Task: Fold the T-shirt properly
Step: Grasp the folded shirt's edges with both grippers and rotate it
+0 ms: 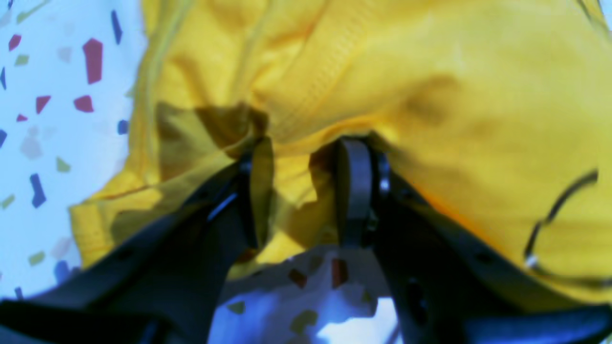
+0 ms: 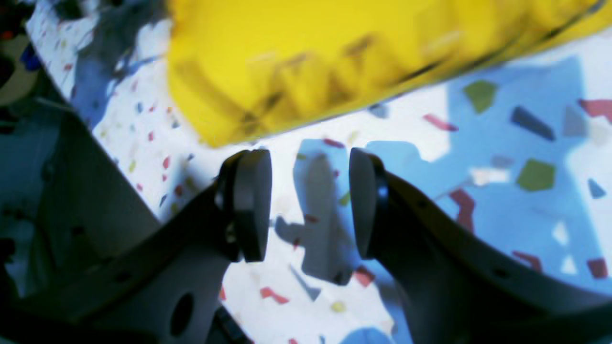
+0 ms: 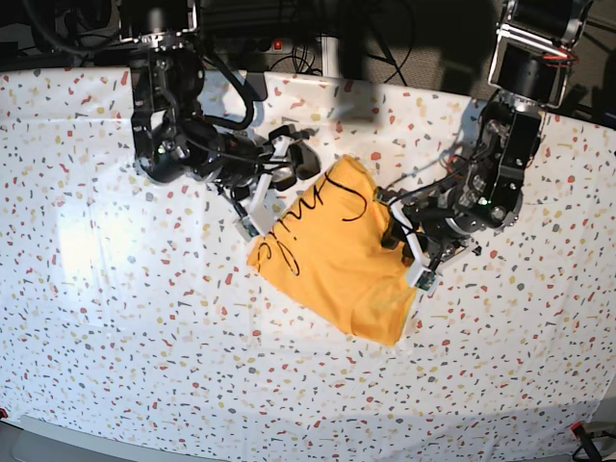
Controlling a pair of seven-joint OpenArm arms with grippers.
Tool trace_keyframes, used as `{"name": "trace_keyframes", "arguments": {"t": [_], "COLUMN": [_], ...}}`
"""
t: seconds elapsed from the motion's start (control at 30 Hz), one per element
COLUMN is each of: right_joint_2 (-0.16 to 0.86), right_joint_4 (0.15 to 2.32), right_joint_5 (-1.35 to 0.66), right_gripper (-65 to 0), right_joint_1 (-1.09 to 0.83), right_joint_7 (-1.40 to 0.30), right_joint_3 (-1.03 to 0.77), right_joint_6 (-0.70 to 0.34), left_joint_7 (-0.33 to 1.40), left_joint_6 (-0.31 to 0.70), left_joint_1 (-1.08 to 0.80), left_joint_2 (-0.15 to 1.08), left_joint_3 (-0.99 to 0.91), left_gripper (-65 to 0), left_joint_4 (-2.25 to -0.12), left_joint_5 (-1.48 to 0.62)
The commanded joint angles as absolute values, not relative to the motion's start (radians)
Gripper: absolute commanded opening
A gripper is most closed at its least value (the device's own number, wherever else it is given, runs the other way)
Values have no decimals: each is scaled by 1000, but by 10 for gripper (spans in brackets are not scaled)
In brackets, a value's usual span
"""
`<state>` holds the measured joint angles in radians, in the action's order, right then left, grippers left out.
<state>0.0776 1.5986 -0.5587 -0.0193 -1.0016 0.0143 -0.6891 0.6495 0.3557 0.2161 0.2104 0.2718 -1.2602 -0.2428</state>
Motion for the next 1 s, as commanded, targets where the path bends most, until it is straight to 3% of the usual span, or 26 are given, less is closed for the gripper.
{"name": "trace_keyframes", "arguments": {"t": [0.0, 0.23, 0.5, 0.73, 0.83, 0.97], "right_joint_2": [78, 70, 27, -4, -7, -7], "right_joint_4": [1645, 1735, 1575, 1217, 1031, 845], "right_joint_5": [-584, -460, -342, -184, -139, -86], "right_gripper": [-393, -393, -393, -393, -393, -393], "right_joint_1": [-1, 108, 310, 466, 540, 596], "right_joint_7": [-977, -863, -839, -667, -603, -579], "right_joint_3": [14, 12, 12, 13, 13, 13], "right_joint_6": [-698, -698, -698, -698, -698, -698], "left_joint_7": [661, 696, 780, 848, 906, 841], "left_joint_6": [363, 371, 371, 363, 296, 269], "left_joint_1": [232, 255, 255, 268, 267, 216], "left_joint_2": [216, 216, 217, 219, 219, 217], "left_joint_3": [270, 270, 269, 269, 269, 269], "left_gripper": [-430, -430, -430, -430, -430, -430], "left_joint_4": [-1263, -1268, -1426, -1604, -1620, -1609], "left_joint_5": [-227, -229, -228, -253, -381, -537]}}
